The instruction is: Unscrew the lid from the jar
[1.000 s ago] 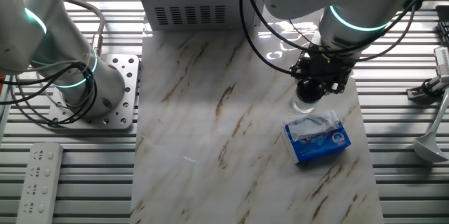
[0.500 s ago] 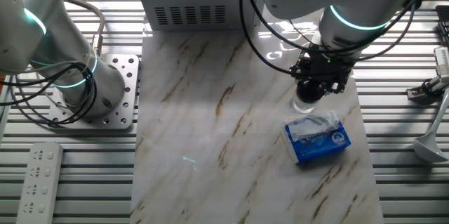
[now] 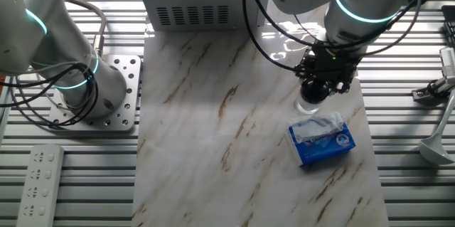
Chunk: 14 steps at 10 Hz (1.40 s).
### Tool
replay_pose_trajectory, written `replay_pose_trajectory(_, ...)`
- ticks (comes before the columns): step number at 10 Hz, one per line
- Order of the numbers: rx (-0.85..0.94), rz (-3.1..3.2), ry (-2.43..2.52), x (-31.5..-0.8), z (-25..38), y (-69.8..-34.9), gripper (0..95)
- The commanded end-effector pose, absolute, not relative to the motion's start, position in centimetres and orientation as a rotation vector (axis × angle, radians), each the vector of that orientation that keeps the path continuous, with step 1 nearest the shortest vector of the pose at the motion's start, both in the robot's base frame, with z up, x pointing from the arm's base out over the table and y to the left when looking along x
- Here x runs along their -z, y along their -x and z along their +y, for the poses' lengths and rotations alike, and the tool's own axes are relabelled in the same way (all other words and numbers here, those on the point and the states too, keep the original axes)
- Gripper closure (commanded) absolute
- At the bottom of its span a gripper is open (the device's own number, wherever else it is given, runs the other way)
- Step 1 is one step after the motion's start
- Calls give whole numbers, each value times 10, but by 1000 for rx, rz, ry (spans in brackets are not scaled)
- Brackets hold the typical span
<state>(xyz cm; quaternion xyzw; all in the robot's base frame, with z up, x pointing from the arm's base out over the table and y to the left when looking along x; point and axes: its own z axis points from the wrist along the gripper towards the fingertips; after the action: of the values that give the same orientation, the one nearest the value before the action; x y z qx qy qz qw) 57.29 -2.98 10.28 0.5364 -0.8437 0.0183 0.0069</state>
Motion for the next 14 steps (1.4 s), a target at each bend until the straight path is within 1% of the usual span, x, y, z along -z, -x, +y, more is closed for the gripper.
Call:
replay_pose_trajectory(1, -57, -2640, -1672, -102, -27, -573, 570)
replay_pose_trajectory(6, -61, -2593, -1746, -104, -27, -573, 570)
replay_pose_trajectory(11, -64, -2351, -2068, -104, -26, -573, 570)
replay_pose_trajectory(14, -61, -2310, -2117, -103, -26, -573, 570)
